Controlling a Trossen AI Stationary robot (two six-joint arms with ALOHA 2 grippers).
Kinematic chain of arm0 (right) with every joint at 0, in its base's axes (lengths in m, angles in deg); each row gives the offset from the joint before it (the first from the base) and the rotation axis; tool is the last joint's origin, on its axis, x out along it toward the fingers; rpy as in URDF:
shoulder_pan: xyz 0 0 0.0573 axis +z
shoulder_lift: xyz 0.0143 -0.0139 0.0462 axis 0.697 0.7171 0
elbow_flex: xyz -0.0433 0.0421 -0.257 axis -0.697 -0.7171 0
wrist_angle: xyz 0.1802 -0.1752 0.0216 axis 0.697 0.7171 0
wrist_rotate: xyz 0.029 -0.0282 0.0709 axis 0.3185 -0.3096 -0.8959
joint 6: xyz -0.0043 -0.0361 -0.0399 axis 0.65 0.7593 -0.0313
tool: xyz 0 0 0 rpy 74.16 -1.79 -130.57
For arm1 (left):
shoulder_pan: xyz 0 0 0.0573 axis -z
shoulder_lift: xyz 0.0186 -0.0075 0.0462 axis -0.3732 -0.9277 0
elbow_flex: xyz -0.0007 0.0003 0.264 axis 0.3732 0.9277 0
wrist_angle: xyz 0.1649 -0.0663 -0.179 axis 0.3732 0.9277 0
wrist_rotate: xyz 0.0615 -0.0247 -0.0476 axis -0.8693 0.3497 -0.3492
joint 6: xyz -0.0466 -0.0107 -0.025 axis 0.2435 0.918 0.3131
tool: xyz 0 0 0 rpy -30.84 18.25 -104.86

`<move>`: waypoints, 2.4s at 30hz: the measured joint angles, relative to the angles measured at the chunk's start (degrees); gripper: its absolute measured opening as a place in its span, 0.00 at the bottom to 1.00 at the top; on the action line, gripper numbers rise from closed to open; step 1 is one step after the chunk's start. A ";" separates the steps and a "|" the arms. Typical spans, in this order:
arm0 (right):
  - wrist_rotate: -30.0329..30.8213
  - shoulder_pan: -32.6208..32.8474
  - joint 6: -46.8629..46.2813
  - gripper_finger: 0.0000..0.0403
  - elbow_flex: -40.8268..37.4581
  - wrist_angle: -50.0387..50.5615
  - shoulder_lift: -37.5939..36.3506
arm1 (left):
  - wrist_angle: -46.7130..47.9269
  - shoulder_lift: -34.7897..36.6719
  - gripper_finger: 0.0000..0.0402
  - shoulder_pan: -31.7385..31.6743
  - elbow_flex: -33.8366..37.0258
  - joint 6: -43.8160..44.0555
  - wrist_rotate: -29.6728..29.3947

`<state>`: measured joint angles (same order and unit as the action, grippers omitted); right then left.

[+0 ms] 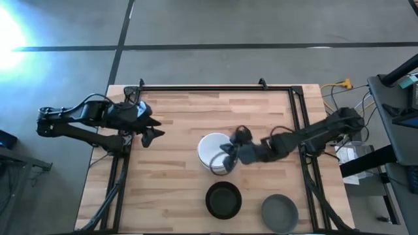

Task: Nest bowls inside each other
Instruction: Stack the gray bowl on the white bowl

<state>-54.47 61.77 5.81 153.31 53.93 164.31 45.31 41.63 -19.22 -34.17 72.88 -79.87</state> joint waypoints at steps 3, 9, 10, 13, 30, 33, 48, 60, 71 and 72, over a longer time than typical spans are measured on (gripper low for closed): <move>2.90 3.29 -5.93 0.02 -5.35 -4.91 -1.00 | -2.28 -0.71 0.59 -0.02 1.64 -1.11 0.17; 3.64 6.42 -11.73 0.02 -10.37 -14.14 1.92 | -8.53 -2.38 0.59 0.04 5.89 -1.20 4.71; 3.63 6.47 -12.37 0.02 -10.13 -14.05 2.78 | -9.46 -2.52 0.59 0.04 6.50 -1.22 5.70; 2.96 6.56 -13.94 0.02 -8.22 -11.11 6.05 | -11.07 -3.40 0.59 0.07 7.52 -1.21 7.70; -7.45 10.43 -14.81 0.02 3.48 19.95 0.90 | -11.30 -2.60 0.59 0.81 7.37 -1.46 9.43; -15.66 12.55 -19.76 0.02 2.82 29.86 -1.73 | -10.92 -2.75 0.59 0.81 7.37 -1.57 9.45; -30.55 23.75 -11.84 0.31 0.29 46.98 -8.75 | -10.87 -4.70 0.59 0.81 7.37 -3.00 10.41; -35.18 29.93 -9.85 0.34 -9.87 36.56 -8.68 | -10.36 -4.22 0.59 2.95 7.39 -3.00 10.76; -36.18 29.77 -13.72 0.34 -17.36 29.81 -8.12 | -10.34 -5.07 0.59 3.10 7.46 -3.13 10.74; -36.25 29.77 -13.97 0.34 -17.88 28.38 -7.92 | -10.35 -5.07 0.59 3.10 7.50 -3.13 10.74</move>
<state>-90.73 91.54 -8.17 135.43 82.31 156.38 34.96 36.56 -16.11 -26.67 69.75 -69.13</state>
